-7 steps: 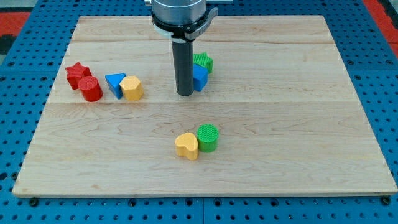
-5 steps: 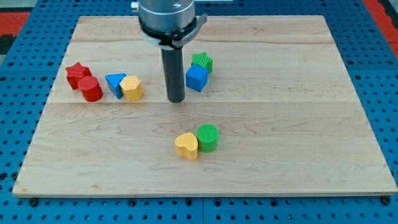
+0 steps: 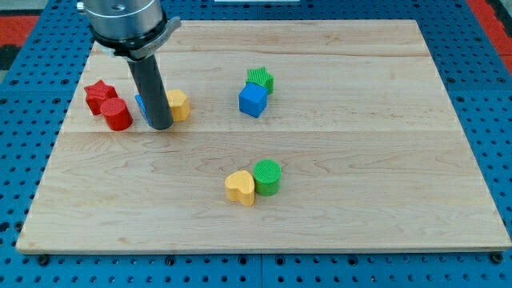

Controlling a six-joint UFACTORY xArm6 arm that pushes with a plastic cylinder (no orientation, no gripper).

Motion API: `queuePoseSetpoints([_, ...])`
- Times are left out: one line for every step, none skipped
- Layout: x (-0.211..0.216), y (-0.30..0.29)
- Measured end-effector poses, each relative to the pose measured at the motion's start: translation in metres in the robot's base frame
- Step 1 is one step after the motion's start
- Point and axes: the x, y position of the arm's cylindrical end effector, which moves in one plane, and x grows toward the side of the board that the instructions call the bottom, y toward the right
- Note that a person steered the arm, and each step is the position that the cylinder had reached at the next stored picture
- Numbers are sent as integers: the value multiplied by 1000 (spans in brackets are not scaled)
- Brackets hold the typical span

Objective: Move the hexagon to the top left side of the heart

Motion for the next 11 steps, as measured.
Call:
queuePoseSetpoints([4, -5])
queuePoseSetpoints([15, -28])
queuePoseSetpoints([-4, -47])
queuePoseSetpoints([-21, -47])
queuePoseSetpoints([-23, -39])
queuePoseSetpoints([-24, 22])
queuePoseSetpoints([-23, 48])
queuePoseSetpoints([-5, 10])
queuePoseSetpoints([-39, 10])
queuePoseSetpoints([-47, 20])
queuePoseSetpoints([-47, 27])
